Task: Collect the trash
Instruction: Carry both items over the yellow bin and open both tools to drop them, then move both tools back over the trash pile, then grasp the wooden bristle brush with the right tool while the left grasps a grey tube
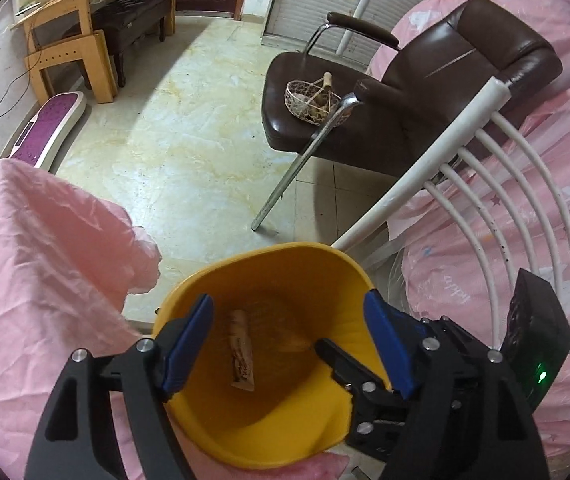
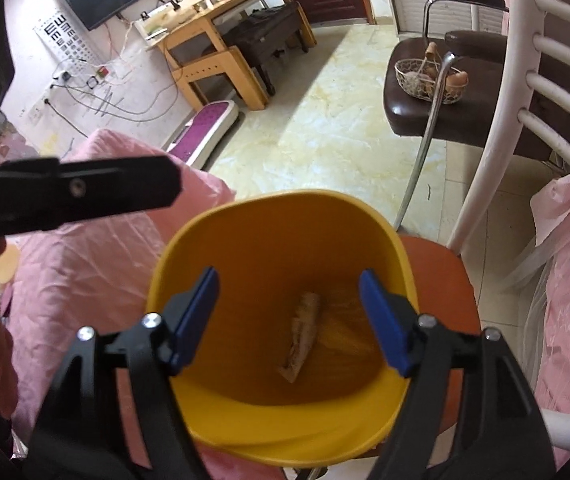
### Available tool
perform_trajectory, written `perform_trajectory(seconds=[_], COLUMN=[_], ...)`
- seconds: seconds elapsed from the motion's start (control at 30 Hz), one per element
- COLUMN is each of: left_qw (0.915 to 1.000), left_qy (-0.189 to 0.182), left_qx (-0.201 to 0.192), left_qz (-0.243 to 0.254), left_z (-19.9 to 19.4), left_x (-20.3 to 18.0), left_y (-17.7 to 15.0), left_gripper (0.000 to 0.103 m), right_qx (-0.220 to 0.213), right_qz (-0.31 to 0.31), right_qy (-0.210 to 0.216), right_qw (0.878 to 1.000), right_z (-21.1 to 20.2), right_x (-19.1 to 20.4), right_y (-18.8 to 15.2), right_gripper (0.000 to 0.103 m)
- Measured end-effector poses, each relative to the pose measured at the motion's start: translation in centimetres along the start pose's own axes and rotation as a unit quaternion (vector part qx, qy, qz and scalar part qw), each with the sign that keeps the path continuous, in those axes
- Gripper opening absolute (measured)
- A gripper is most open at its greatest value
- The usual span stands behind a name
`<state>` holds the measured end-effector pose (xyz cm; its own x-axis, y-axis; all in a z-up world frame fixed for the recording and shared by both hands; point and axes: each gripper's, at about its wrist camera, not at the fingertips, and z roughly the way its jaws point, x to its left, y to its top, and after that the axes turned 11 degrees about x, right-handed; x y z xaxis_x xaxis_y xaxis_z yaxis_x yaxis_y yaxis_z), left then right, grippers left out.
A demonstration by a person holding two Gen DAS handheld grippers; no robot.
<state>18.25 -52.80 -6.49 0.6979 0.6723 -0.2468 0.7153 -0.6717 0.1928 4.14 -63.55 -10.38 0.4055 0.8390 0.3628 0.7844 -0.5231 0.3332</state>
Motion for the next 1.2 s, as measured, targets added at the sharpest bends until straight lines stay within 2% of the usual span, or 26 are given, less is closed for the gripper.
perform_trajectory(seconds=[0.1,0.17,0.2,0.33,0.4,0.57,0.63,0.7,0.83,0.93,1.1,1.2], left_qw=[0.9997,0.9987,0.9980,0.9916,0.9874,0.9676,0.9551,0.9466,0.9358,0.9350,0.9398,0.9443], left_qy=[0.005,0.017,0.023,0.075,0.100,0.176,0.208,0.221,0.204,0.173,0.102,0.082], left_qx=[-0.025,-0.048,-0.057,-0.098,-0.111,-0.130,-0.130,-0.126,-0.109,-0.102,-0.083,-0.078], left_qz=[-0.001,-0.010,-0.014,-0.038,-0.053,-0.126,-0.165,-0.198,-0.266,-0.293,-0.315,-0.309], left_z=[-3.2,-6.4,-7.7,-14.1,-16.6,-22.6,-24.9,-26.2,-27.4,-27.1,-24.8,-23.5], left_x=[1.3,2.8,3.6,8.1,10.5,18.7,22.5,25.4,31.6,34.3,37.2,37.4], left_y=[-1.3,-2.9,-3.7,-8.1,-10.1,-16.5,-19.7,-22.0,-26.6,-28.7,-31.0,-31.0], left_gripper=[0.073,0.073,0.073,0.074,0.074,0.075,0.075,0.075,0.075,0.075,0.075,0.075], right_qx=[-0.011,-0.021,-0.025,-0.040,-0.039,-0.010,0.005,0.020,0.049,0.071,0.108,0.127], right_qz=[-0.017,-0.037,-0.046,-0.106,-0.143,-0.234,-0.259,-0.282,-0.306,-0.317,-0.321,-0.314], right_qy=[0.005,0.010,0.015,0.044,0.067,0.120,0.130,0.139,0.170,0.172,0.121,0.099], right_qw=[1.000,0.999,0.999,0.993,0.987,0.965,0.957,0.949,0.935,0.930,0.933,0.936], right_z=[-1.6,-2.9,-3.4,-5.4,-6.0,-5.2,-4.4,-3.4,-1.4,0.1,3.4,4.8], right_x=[1.5,3.5,4.4,10.3,14.1,24.2,27.4,31.1,37.9,42.2,47.0,48.0], right_y=[0.0,0.1,0.1,0.5,0.5,0.1,0.0,-0.1,0.2,0.1,0.2,0.0], right_gripper=[0.071,0.081,0.082,0.084,0.089,0.092,0.092,0.092,0.092,0.092,0.091,0.091])
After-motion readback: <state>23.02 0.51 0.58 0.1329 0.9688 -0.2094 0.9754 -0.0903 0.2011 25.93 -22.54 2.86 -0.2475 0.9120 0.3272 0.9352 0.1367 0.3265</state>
